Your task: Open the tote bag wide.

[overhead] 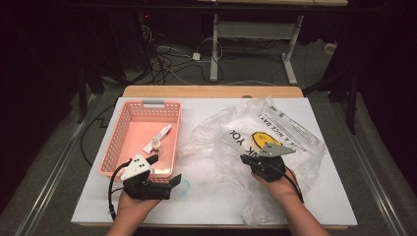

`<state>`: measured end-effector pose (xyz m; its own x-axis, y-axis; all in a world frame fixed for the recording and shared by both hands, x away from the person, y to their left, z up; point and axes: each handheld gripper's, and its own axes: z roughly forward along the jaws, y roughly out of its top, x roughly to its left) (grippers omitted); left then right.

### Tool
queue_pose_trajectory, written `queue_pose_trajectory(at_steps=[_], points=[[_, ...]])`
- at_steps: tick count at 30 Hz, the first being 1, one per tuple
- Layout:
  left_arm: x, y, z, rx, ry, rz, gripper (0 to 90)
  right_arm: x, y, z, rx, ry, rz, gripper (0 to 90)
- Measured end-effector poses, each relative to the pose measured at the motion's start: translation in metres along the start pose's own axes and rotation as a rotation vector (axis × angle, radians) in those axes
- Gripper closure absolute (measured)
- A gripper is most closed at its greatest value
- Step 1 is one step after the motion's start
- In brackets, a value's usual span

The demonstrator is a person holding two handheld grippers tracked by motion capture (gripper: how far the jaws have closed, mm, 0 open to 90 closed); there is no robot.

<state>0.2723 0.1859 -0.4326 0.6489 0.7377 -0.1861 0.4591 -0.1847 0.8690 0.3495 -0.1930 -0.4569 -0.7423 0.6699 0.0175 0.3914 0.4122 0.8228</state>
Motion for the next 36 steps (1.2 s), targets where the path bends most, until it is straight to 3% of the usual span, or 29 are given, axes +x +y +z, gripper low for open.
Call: queue_pose_trajectory(at_steps=[12, 32, 36], points=[[0.008, 0.000, -0.004, -0.009, 0.016, -0.024, 0.0, -0.008, 0.014, -0.024, -0.116, -0.022, 0.009, 90.0], [0.024, 0.000, -0.014, -0.020, 0.051, -0.040, 0.0, -0.014, 0.027, -0.049, -0.210, -0.044, 0.015, 90.0], [0.026, 0.001, -0.015, -0.020, 0.065, -0.040, 0.0, -0.013, 0.027, -0.049, -0.209, -0.034, 0.019, 90.0]])
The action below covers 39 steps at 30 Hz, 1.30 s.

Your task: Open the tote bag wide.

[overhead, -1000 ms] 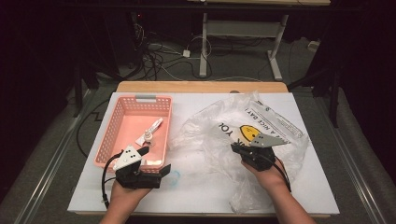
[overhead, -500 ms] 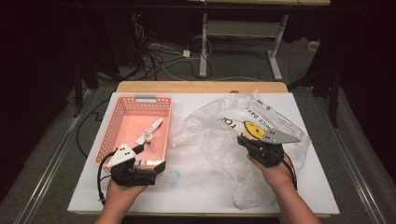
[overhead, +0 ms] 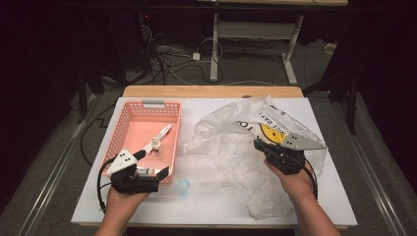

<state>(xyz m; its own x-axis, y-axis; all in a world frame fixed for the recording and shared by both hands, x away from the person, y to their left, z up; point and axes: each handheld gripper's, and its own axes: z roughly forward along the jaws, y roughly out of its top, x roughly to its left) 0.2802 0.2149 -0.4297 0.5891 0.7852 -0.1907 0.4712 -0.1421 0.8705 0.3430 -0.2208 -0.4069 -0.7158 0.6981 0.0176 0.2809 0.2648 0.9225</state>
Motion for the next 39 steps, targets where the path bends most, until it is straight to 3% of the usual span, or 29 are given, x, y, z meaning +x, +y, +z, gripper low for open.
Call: queue_pose_trajectory(at_steps=[8, 16, 19, 32, 39], points=[[0.004, 0.004, -0.001, -0.002, -0.003, -0.019, 0.0, 0.002, -0.002, 0.003, 0.015, 0.012, -0.007, 90.0], [-0.002, 0.011, 0.006, 0.017, -0.027, -0.015, 0.0, 0.002, -0.003, 0.004, 0.017, 0.016, -0.013, 90.0], [0.001, 0.016, 0.007, -0.007, -0.027, -0.021, 0.0, 0.003, -0.003, 0.004, 0.019, 0.018, -0.012, 90.0], [0.029, 0.047, 0.021, 0.010, -0.007, -0.081, 0.0, 0.003, -0.005, 0.006, 0.025, 0.024, -0.009, 90.0], [0.045, 0.062, 0.033, 0.019, 0.034, -0.061, 0.0, 0.003, -0.005, 0.006, 0.026, 0.032, -0.006, 90.0]])
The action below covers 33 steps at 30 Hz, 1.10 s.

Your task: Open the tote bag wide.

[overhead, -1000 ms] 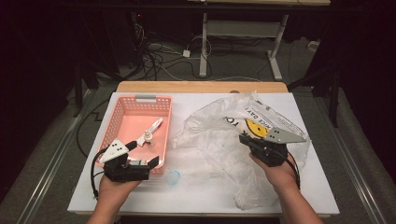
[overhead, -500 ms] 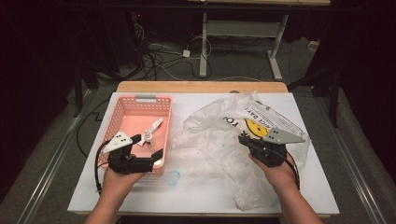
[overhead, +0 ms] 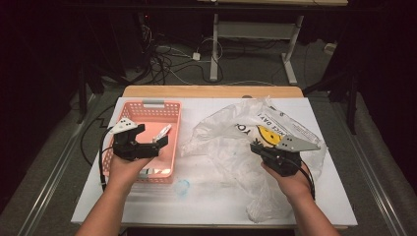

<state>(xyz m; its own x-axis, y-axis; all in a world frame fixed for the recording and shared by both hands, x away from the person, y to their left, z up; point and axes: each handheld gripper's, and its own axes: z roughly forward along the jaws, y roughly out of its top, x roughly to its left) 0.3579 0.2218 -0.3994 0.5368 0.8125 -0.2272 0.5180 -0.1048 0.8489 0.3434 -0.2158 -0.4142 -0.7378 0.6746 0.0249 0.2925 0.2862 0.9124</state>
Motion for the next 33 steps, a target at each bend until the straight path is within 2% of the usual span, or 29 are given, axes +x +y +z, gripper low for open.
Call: queue_pose_trajectory(at_steps=[5, 10, 13, 18, 19, 23, 25, 26, 28, 29, 31, 33], points=[[0.012, 0.013, 0.010, 0.016, 0.014, -0.001, 0.0, 0.000, 0.000, -0.001, 0.002, -0.001, -0.004, 90.0], [0.025, 0.024, 0.024, 0.064, 0.028, 0.000, 0.0, 0.000, 0.000, 0.000, 0.002, 0.000, -0.007, 90.0], [0.035, 0.027, 0.034, 0.094, 0.040, -0.018, 0.0, -0.001, 0.000, 0.000, 0.002, 0.000, -0.002, 90.0], [0.055, 0.029, 0.047, 0.138, 0.063, -0.044, 5.0, -0.002, -0.001, 0.000, 0.005, 0.000, 0.003, 90.0], [0.059, 0.029, 0.049, 0.143, 0.073, -0.053, 9.6, -0.002, -0.001, -0.001, 0.004, 0.000, 0.001, 90.0], [0.077, 0.027, 0.057, 0.192, 0.095, -0.083, 14.9, -0.002, -0.001, -0.001, 0.005, 0.000, -0.001, 90.0], [0.085, 0.024, 0.062, 0.218, 0.082, -0.110, 17.1, -0.002, -0.002, -0.001, 0.007, 0.001, -0.003, 90.0], [0.088, 0.023, 0.064, 0.229, 0.074, -0.122, 22.7, -0.002, -0.002, 0.000, 0.009, 0.001, 0.000, 90.0], [0.093, 0.020, 0.068, 0.255, 0.065, -0.128, 25.3, -0.002, -0.002, 0.000, 0.010, 0.002, 0.000, 90.0], [0.097, 0.017, 0.071, 0.284, 0.053, -0.123, 32.2, -0.002, -0.002, 0.001, 0.012, 0.002, 0.000, 90.0], [0.098, 0.016, 0.073, 0.298, 0.047, -0.124, 38.3, -0.002, -0.003, 0.001, 0.014, 0.004, -0.002, 90.0], [0.101, 0.014, 0.075, 0.308, 0.016, -0.150, 40.5, -0.002, -0.003, 0.001, 0.015, 0.004, -0.003, 90.0]])
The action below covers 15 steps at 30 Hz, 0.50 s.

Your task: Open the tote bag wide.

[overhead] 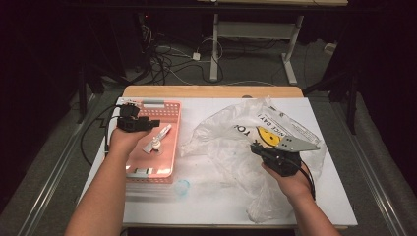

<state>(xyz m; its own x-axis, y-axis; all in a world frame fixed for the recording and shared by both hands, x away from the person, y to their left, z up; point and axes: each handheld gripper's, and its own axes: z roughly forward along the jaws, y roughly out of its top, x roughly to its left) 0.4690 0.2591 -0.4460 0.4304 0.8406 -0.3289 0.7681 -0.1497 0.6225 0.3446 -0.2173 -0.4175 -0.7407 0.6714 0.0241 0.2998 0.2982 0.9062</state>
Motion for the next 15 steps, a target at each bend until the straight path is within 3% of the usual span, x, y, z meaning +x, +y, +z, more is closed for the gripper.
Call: queue_pose_trajectory(at_steps=[9, 15], points=[[-0.005, -0.003, 0.013, 0.071, 0.000, 0.075, 59.1, 0.001, -0.001, 0.001, 0.003, 0.004, 0.002, 90.0], [-0.007, -0.003, 0.024, 0.144, 0.004, 0.097, 61.5, 0.000, -0.001, 0.001, 0.005, 0.007, 0.004, 90.0]])
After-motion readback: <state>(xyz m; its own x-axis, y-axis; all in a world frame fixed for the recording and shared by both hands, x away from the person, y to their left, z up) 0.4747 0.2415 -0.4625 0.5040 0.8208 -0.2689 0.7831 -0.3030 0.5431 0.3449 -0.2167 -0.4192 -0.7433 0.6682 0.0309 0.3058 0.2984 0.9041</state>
